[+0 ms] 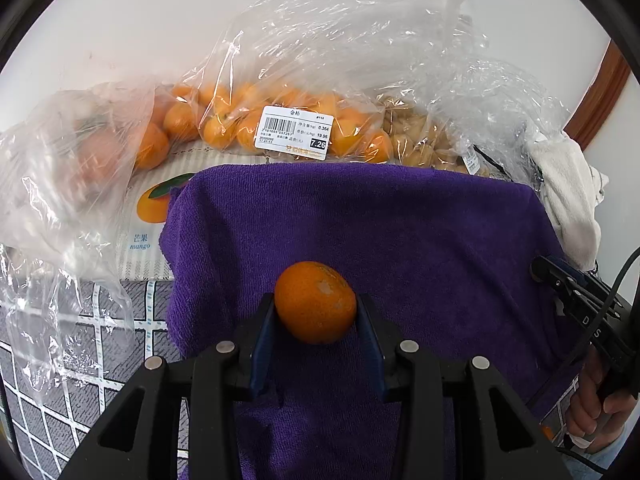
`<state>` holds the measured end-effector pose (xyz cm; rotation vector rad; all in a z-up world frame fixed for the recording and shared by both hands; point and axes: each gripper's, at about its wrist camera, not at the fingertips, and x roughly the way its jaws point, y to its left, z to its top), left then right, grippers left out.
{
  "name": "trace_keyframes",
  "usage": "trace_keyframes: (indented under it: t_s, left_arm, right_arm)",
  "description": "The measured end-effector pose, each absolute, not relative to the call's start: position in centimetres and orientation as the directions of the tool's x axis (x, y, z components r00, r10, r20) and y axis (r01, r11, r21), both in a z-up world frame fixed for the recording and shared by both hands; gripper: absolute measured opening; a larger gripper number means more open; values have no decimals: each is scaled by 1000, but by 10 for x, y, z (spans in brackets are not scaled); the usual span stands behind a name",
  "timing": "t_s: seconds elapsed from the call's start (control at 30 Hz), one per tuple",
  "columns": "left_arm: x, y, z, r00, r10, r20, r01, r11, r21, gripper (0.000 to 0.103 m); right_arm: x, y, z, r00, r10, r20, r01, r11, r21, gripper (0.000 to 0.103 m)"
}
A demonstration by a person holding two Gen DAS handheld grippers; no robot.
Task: Organize fruits
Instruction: 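Carry both fruits onto the purple towel and open both tools to release them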
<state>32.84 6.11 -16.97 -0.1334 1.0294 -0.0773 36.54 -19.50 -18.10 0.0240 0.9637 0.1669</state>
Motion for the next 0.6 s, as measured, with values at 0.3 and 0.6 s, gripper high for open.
trace_keyframes:
  t_s: [0.3,0.6]
  left_arm:
    - [323,61,-156,575,-98,-813,5,993,-116,57]
    - [318,63,-142,605,-113,-788,8,991,-137,58]
  right_arm:
    - [362,-192,-170,586,146,-797,-131,988,85,54]
    - [354,-197,-147,633,138,-762,-106,990,91,59]
